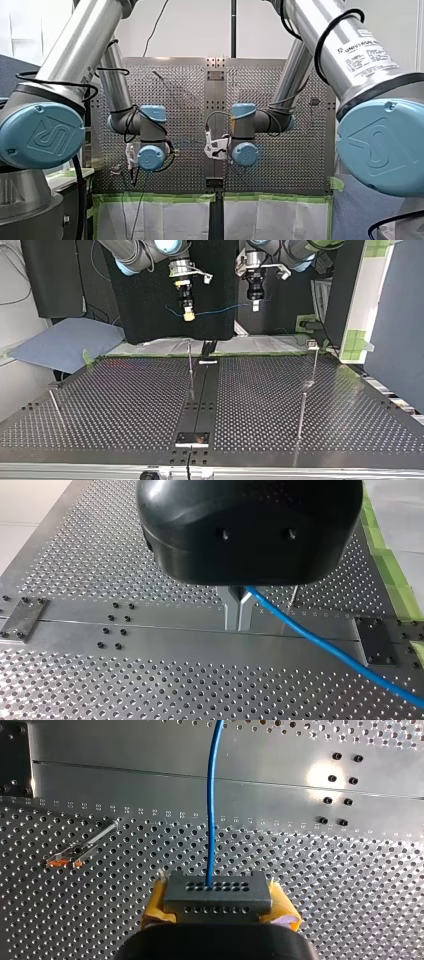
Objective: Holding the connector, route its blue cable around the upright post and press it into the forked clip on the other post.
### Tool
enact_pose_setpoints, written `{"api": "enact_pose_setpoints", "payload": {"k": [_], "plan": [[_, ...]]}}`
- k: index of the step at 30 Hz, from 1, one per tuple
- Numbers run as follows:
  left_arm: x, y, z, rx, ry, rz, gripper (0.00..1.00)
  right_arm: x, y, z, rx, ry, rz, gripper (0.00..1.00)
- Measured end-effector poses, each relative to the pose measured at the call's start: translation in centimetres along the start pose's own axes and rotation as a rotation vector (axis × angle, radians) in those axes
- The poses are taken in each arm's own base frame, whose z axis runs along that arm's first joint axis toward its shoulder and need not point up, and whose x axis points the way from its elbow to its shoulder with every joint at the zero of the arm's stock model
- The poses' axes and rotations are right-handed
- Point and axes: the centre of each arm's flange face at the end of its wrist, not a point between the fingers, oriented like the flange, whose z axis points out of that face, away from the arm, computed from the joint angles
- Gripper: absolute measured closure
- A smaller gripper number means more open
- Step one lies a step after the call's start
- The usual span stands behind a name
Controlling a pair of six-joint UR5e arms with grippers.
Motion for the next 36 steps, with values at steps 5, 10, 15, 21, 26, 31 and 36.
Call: {"api": "enact_pose_setpoints", "payload": {"k": [5, 10, 15, 21, 26, 31, 36], "plan": [[0.0, 0.0, 0.0, 0.0, 0.0, 0.0, 0.99, 0.0, 0.0, 0.0, 0.0, 0.0, 0.0, 1.0], [0.0, 0.0, 0.0, 0.0, 0.0, 0.0, 0.99, 0.0, 0.0, 0.0, 0.0, 0.0, 0.0, 1.0], [0.0, 0.0, 0.0, -0.001, 0.0, 0.0, 0.99, 0.0, 0.0, 0.0, 0.0, 0.0, 0.0, 1.0], [0.0, 0.0, 0.0, -0.003, 0.0, 0.0, 0.99, -1.2, 0.8, 0.2, -0.015, -0.038, -0.01, 1.0], [0.0, 0.1, 0.0, -0.003, 0.0, 0.0, 0.99, -2.0, 1.1, -0.1, -0.017, -0.077, -0.02, 1.0], [0.0, 0.1, 0.0, -0.003, 0.0, 0.0, 0.99, -2.1, 1.2, -0.1, -0.016, -0.083, -0.021, 1.0], [0.0, 0.1, 0.0, -0.003, 0.0, 0.0, 0.99, -2.2, 1.2, -0.1, -0.016, -0.084, -0.021, 1.0]]}}
